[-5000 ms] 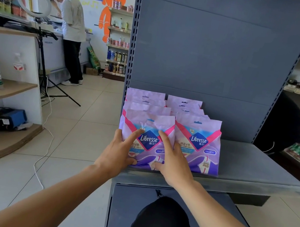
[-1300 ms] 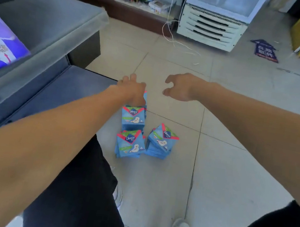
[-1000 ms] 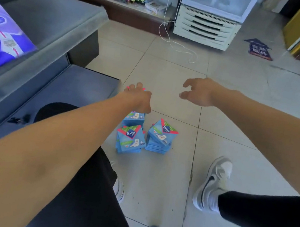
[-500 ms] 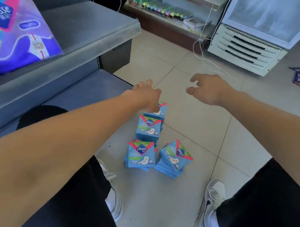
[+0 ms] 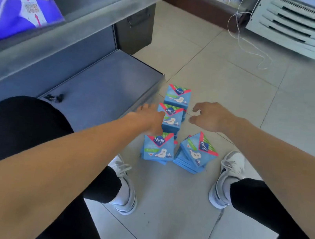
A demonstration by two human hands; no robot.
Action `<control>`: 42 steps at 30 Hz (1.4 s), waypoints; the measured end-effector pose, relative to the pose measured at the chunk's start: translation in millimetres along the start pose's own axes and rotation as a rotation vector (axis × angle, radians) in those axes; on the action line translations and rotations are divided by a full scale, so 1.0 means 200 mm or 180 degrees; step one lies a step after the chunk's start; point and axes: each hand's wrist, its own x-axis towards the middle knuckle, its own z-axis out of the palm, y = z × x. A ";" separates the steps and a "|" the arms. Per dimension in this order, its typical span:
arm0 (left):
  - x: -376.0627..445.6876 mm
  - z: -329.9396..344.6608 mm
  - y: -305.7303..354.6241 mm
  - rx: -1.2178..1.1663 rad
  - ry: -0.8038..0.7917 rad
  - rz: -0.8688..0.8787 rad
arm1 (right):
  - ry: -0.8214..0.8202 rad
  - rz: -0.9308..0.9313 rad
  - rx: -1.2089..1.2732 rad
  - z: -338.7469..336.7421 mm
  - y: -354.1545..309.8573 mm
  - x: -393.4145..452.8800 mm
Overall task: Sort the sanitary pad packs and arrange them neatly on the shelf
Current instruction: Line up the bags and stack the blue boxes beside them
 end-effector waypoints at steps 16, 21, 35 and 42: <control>0.21 0.49 -0.03 -0.0008 -0.0531 -0.0156 | -0.0645 0.0351 0.0096 0.56 0.19 0.19; 0.34 0.58 -0.03 -0.1024 -0.0184 -0.0848 | -0.0447 0.0517 0.0011 0.63 0.32 0.23; 0.53 0.65 -0.05 -0.3038 0.0305 -0.1518 | -0.0453 0.0880 0.0355 0.76 0.42 0.42; 0.52 0.65 -0.12 -0.4748 -0.0002 -0.1333 | -0.0608 0.0995 0.0641 0.81 0.45 0.46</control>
